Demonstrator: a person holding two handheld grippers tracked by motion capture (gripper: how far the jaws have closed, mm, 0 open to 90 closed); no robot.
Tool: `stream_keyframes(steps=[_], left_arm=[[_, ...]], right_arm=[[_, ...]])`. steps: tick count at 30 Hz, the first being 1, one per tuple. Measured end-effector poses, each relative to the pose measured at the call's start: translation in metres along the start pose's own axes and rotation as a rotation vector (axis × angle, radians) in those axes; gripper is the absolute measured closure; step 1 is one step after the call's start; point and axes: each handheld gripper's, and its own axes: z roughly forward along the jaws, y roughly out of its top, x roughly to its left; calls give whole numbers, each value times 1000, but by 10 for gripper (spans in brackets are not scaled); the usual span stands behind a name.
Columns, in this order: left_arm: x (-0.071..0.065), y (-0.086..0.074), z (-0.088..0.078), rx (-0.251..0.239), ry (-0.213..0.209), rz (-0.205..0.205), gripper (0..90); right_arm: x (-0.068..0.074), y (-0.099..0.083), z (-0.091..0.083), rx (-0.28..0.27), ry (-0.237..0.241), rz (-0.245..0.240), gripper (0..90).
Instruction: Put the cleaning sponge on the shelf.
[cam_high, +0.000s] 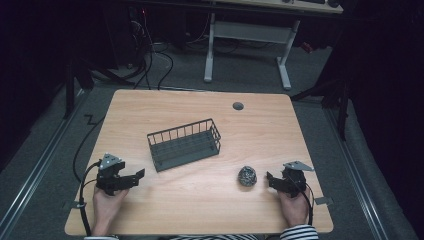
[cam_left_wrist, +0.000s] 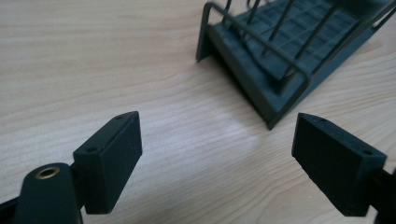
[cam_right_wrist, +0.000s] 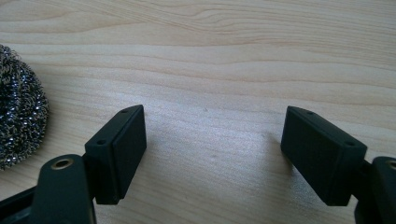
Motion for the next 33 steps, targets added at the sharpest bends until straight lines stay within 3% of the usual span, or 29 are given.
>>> stream_keyframes(steps=[12,25,33], left_arm=[[-9,35,-12,-30,-76,18,186],[-15,67,3,-21,-92,36,209],[-15,84,23,-6,-57,40,283]], right_arm=[[0,0,0,-2,1,-3,232],[0,0,0,-2,2,-4,235],[0,0,0,-2,4,-4,242]])
